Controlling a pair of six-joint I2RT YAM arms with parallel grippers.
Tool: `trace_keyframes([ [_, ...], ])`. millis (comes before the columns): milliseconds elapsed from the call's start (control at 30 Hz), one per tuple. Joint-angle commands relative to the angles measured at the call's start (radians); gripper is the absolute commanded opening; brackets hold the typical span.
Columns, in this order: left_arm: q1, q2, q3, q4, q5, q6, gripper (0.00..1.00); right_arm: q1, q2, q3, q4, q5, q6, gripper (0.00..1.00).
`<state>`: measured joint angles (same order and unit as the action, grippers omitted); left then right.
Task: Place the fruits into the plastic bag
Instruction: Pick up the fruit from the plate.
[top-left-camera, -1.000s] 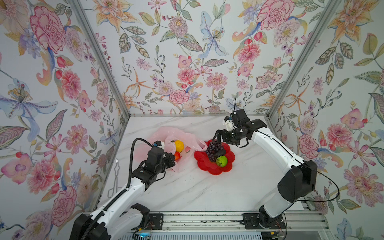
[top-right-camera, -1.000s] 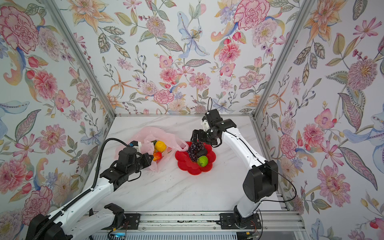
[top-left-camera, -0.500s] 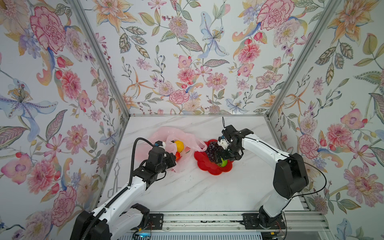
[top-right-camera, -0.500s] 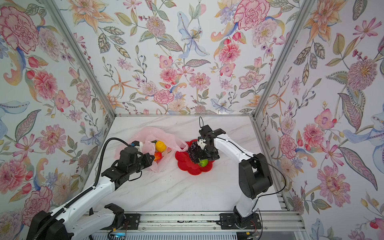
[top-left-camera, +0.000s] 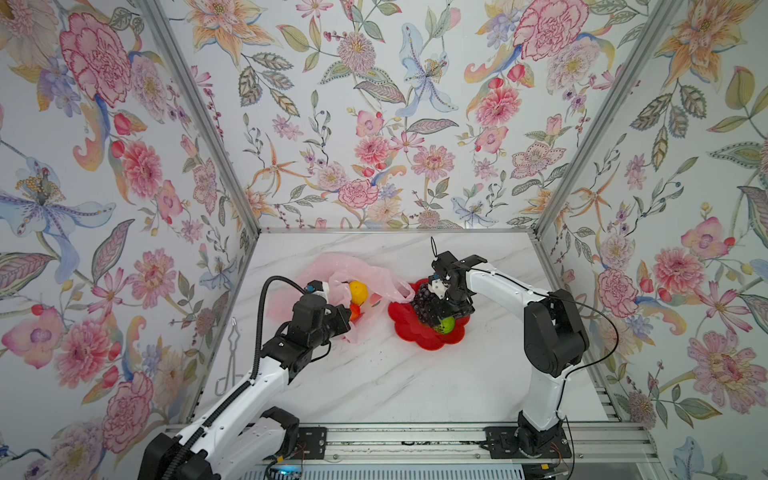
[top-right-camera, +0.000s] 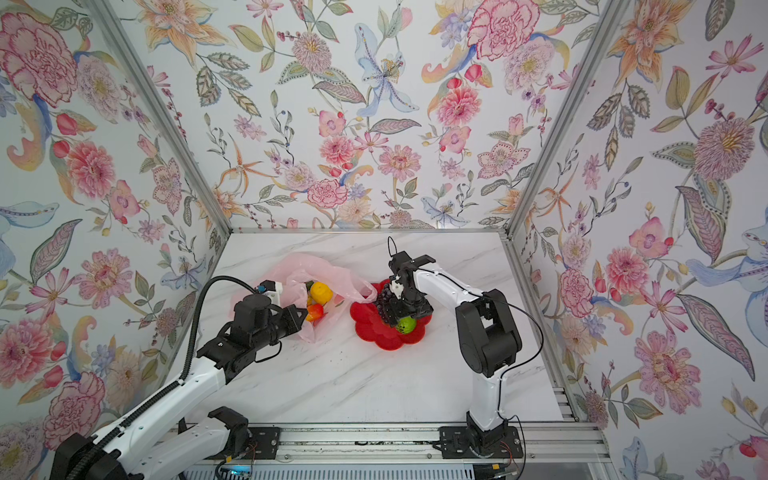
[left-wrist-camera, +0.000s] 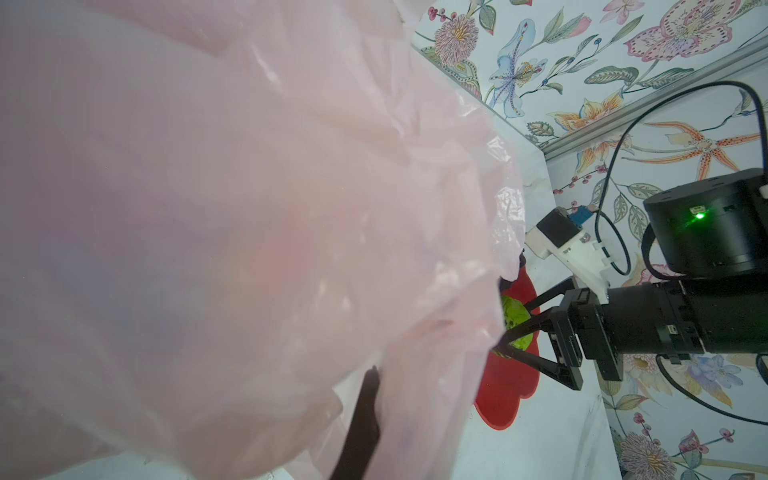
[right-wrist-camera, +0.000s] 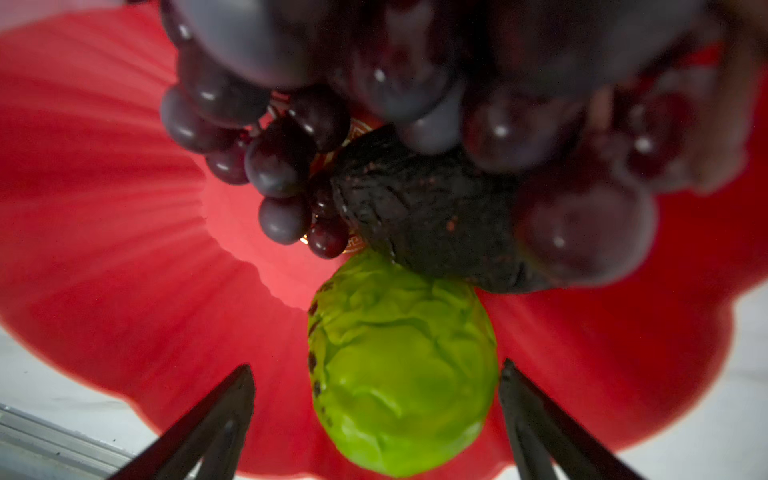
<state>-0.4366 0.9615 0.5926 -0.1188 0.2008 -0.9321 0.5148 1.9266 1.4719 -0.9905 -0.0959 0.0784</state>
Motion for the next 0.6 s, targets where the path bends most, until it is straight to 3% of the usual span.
trace_keyframes([
  [0,0.008,-0.027,-0.003,-0.013,-0.023,-0.014,0.00,0.007,0.021,0.020,-0.019,0.027,-0.017,0.90],
  [233,0.009,-0.049,-0.024,-0.013,-0.028,-0.025,0.00,0.008,0.040,0.016,-0.016,0.026,-0.019,0.80],
  [433,0.008,-0.057,-0.028,-0.013,-0.033,-0.028,0.00,0.008,0.042,0.030,-0.016,0.012,-0.011,0.54],
  [567,0.009,-0.066,-0.028,-0.017,-0.037,-0.028,0.00,0.007,0.013,0.031,-0.028,-0.002,0.003,0.50],
])
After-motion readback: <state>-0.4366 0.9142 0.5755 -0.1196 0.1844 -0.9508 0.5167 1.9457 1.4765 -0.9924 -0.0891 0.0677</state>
